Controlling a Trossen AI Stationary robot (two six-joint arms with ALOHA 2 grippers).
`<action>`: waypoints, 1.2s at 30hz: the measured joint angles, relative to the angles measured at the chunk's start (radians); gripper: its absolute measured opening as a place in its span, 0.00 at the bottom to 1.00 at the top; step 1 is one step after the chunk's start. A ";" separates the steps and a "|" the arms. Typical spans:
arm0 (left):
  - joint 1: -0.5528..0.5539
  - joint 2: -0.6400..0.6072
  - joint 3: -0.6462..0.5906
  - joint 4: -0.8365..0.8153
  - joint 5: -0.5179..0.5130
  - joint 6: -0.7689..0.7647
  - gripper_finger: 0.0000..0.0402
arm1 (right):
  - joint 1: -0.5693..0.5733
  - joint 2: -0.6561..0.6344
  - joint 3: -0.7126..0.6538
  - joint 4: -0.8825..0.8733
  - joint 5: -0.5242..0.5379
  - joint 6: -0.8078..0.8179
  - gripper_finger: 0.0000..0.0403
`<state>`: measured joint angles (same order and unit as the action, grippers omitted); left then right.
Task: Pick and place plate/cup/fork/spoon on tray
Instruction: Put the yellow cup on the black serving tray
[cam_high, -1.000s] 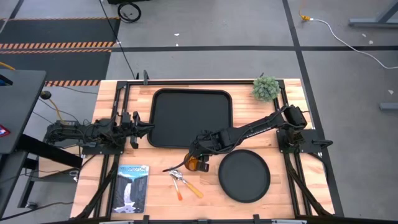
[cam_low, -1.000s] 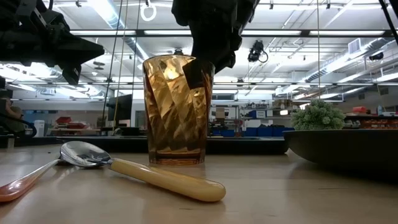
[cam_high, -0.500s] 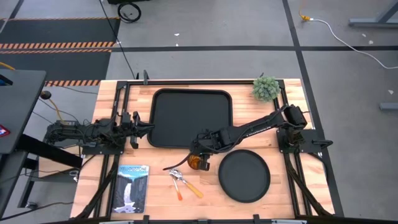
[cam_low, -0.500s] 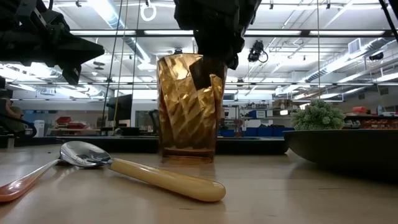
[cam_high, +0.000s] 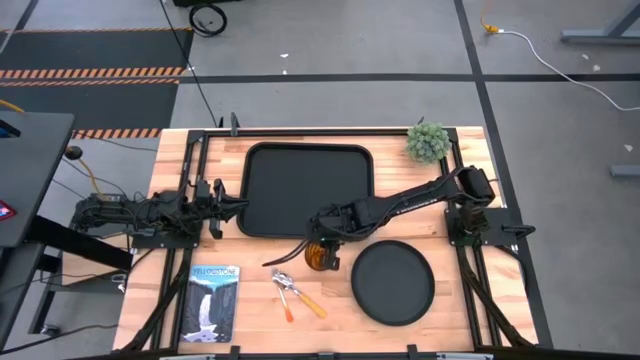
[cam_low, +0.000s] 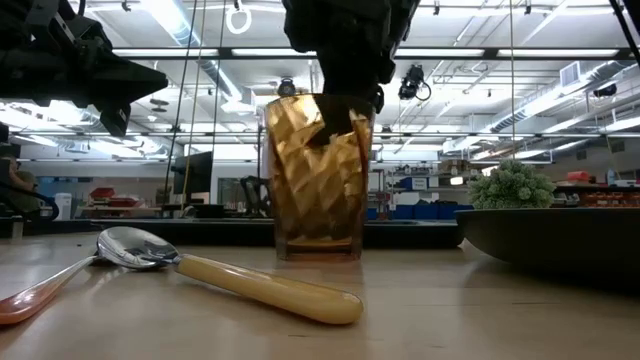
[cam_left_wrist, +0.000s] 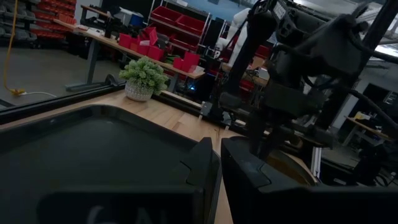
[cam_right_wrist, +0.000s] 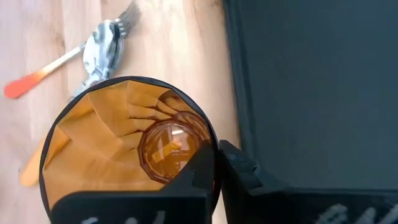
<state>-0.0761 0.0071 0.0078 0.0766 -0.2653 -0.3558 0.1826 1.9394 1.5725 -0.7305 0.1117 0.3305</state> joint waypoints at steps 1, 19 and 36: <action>0.000 0.000 0.000 0.000 0.000 0.000 0.11 | -0.004 -0.009 0.005 -0.008 -0.001 -0.009 0.03; 0.000 0.000 0.000 0.000 0.000 0.000 0.11 | -0.135 -0.173 -0.057 -0.093 0.052 -0.195 0.03; 0.000 0.000 0.000 0.000 0.000 -0.001 0.11 | -0.517 -0.289 -0.264 0.001 0.060 -0.254 0.04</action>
<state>-0.0761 0.0071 0.0074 0.0769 -0.2657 -0.3565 -0.3343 1.6508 1.3083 -0.7295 0.1714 0.0766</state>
